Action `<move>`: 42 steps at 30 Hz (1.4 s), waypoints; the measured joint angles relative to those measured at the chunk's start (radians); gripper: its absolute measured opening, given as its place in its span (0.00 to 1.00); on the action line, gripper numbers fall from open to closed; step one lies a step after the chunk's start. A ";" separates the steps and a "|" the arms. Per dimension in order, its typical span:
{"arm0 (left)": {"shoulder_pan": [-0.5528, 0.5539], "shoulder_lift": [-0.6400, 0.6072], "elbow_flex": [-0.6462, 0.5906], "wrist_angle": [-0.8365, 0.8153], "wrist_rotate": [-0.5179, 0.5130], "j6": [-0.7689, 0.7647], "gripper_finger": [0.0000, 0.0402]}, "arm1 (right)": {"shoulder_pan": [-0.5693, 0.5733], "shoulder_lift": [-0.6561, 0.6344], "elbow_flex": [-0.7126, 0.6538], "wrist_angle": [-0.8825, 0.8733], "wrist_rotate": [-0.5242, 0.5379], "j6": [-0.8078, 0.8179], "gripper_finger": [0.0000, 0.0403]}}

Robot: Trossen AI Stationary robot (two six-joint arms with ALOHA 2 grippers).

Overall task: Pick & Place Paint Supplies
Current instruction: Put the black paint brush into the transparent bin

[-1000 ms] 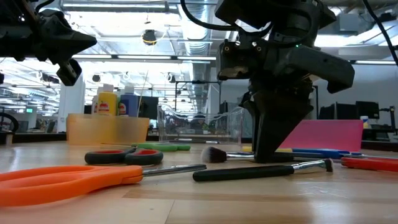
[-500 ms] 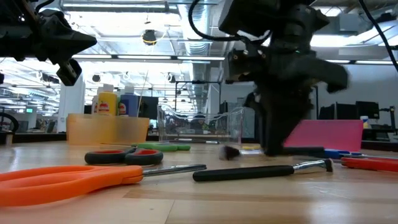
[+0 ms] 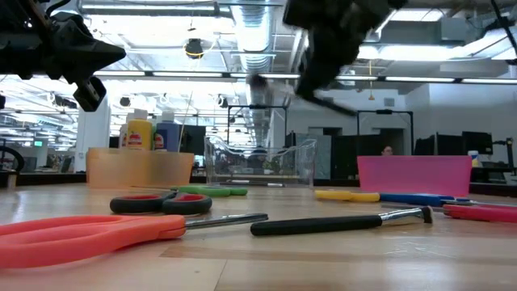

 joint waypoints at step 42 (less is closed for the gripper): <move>0.000 0.000 0.000 0.000 0.000 0.000 0.01 | -0.500 -0.092 0.019 0.492 -0.201 -0.050 0.09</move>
